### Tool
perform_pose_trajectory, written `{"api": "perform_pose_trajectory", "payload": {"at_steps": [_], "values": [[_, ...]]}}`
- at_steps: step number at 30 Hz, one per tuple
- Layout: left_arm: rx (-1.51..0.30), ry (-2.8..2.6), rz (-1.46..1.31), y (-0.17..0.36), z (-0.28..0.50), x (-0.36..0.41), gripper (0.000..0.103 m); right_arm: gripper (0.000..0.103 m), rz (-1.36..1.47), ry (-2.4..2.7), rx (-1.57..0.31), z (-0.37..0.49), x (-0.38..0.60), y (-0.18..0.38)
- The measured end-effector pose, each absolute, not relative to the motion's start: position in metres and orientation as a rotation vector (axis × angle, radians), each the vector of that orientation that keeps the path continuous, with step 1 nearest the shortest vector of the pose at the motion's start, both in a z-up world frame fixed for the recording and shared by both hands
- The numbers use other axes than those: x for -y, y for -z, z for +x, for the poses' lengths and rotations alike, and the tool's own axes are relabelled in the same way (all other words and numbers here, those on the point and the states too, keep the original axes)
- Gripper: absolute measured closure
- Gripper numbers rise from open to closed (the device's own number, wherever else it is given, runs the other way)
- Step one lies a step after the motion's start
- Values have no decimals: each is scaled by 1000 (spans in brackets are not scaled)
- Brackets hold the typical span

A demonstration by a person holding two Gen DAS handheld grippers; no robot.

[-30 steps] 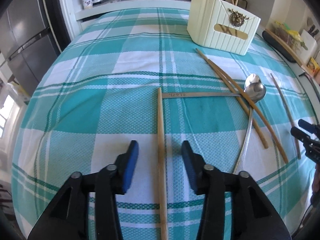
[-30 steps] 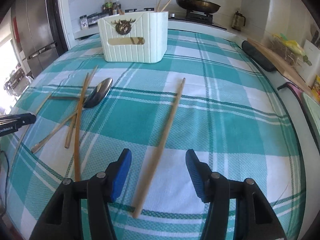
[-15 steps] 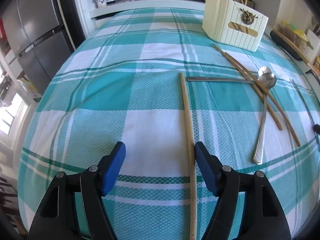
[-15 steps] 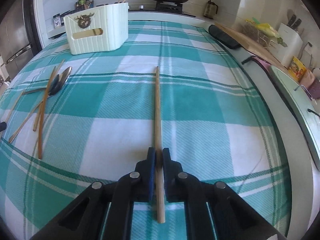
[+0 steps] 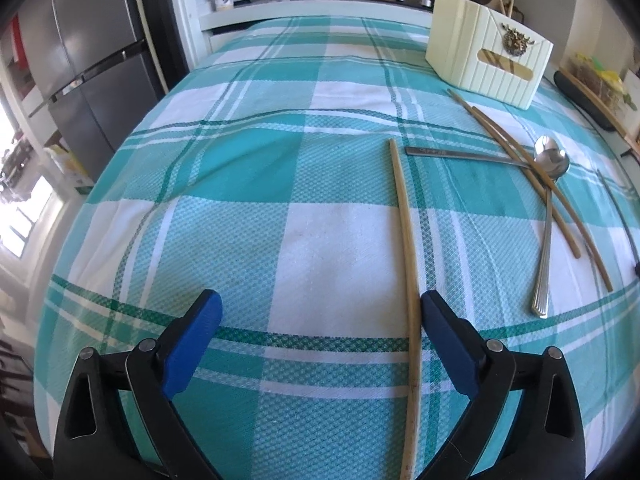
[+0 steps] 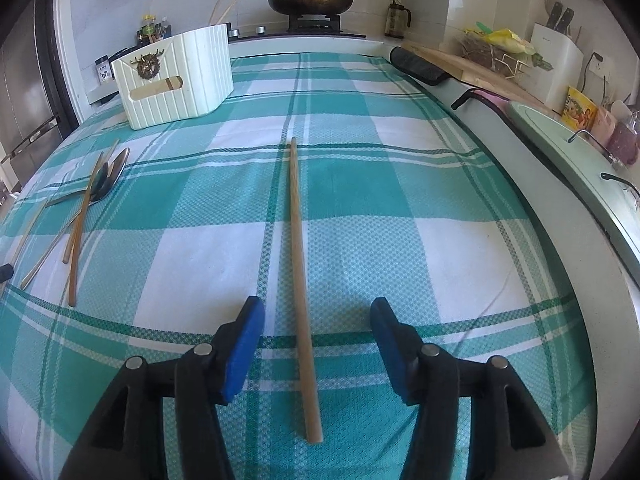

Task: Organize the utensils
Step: 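Open the right tool and hold both open tools over the chopsticks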

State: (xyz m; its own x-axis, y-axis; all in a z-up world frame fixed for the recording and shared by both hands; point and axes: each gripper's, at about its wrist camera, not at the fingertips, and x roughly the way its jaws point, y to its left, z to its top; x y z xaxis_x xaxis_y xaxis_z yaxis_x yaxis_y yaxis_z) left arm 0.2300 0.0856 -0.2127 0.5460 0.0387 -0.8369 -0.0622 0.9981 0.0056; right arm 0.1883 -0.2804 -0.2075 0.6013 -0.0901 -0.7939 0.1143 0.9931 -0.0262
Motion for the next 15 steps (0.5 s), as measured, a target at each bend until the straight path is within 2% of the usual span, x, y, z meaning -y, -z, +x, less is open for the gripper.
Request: {"api": "perform_pose_trajectory", "payload": {"at_steps": [10, 15], "values": [[-1050, -6, 7, 212, 235, -87, 4, 45, 30, 109, -924, 189, 282, 207], [-1060, 37, 19, 213, 235, -89, 0, 43, 10, 56, -1008, 193, 285, 204]]}}
